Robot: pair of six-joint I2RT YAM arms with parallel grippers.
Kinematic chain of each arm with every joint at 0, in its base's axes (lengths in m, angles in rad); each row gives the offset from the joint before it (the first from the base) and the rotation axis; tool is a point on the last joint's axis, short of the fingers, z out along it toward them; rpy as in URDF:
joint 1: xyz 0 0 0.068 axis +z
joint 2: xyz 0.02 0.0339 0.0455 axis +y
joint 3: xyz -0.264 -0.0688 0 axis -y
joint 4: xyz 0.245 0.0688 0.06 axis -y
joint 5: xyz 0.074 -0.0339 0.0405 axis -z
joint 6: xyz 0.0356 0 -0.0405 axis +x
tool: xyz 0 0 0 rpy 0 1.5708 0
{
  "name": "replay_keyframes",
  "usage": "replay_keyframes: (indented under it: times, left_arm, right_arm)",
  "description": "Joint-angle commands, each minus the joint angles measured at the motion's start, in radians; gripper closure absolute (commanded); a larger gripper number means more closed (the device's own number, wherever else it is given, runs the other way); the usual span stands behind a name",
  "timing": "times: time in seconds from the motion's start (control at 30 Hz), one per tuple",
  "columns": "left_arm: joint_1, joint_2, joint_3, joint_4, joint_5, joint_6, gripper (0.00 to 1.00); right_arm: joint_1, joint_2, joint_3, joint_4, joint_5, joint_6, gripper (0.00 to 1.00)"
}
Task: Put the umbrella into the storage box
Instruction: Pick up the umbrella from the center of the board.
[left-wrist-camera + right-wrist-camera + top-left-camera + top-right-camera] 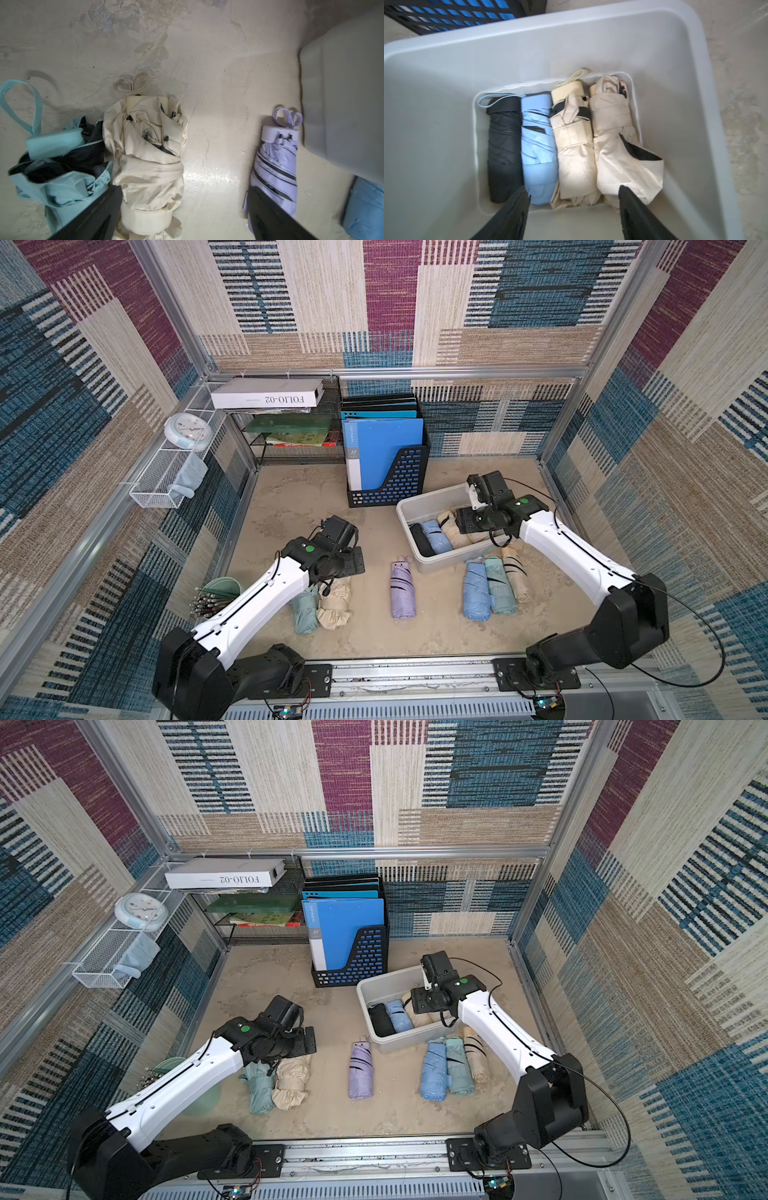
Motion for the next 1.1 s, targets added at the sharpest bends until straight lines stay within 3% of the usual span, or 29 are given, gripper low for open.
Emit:
replay_keyframes:
  times: [0.0, 0.23, 0.67, 1.07]
  left_arm:
    - [0.007, 0.041, 0.006, -0.006, -0.041, 0.073, 0.00]
    - [0.016, 0.153, -0.017, 0.043, -0.053, 0.116, 0.01]
    - [0.030, 0.326, -0.058, 0.114, -0.084, 0.141, 0.16]
    - [0.046, 0.354, -0.072, 0.150, -0.058, 0.135, 0.49]
  right_arm:
    - [0.003, -0.033, -0.007, -0.015, -0.092, 0.065, 0.26]
    - [0.007, -0.078, -0.031, 0.010, -0.130, 0.113, 0.25]
    - [0.011, -0.091, -0.061, 0.034, -0.147, 0.134, 0.26]
    - [0.010, -0.084, -0.041, 0.026, -0.158, 0.129, 0.27]
